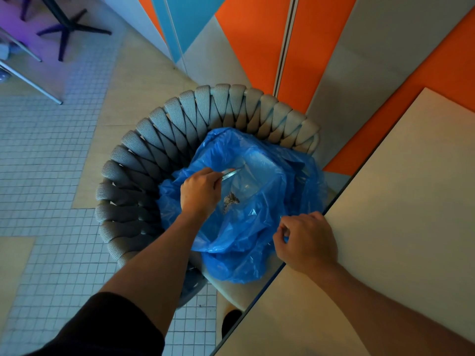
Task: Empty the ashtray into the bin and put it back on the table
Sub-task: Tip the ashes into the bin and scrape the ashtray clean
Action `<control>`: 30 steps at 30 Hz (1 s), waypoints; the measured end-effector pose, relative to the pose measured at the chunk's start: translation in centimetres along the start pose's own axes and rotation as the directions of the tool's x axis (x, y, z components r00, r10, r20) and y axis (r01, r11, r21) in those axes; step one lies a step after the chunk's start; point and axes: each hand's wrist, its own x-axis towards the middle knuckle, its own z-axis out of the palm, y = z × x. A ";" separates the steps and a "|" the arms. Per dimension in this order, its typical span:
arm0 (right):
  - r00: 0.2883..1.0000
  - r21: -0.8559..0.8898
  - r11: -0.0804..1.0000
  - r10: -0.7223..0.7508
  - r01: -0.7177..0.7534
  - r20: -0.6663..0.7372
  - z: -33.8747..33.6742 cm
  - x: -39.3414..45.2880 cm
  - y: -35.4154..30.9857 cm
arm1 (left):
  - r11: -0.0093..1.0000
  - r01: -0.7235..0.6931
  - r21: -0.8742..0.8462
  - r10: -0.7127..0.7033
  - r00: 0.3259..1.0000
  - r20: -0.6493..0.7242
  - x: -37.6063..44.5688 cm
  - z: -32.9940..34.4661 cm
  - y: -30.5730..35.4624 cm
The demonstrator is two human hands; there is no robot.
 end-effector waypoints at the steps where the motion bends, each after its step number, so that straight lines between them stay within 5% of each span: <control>1: 1.000 0.001 1.000 0.001 -0.001 -0.002 0.0 0.0 0.0 | 1.000 -0.002 0.000 0.002 1.000 0.004 0.0 0.0 0.0; 7: 1.000 -0.003 1.000 -0.003 0.003 -0.014 0.0 0.0 0.0 | 0.999 -0.042 0.027 0.044 0.996 -0.075 -0.1 -0.2 0.1; 12: 1.000 -0.012 1.000 -0.006 0.005 -0.024 0.2 0.0 0.0 | 0.992 -0.108 0.062 0.105 0.993 0.050 -0.4 0.1 0.0; 21: 1.000 -0.020 1.000 0.002 -0.002 -0.024 0.2 0.0 0.0 | 0.994 -0.101 0.052 0.098 0.994 0.057 -0.6 0.4 0.1; 27: 1.000 -0.029 1.000 0.008 -0.008 -0.004 0.1 0.1 -0.1 | 0.989 -0.099 0.107 0.105 0.994 -0.045 -0.4 -0.1 0.5; 30: 1.000 -0.033 0.999 0.000 0.000 -0.010 0.1 0.1 0.0 | 0.979 -0.123 0.162 0.116 0.992 0.051 -0.4 0.0 0.4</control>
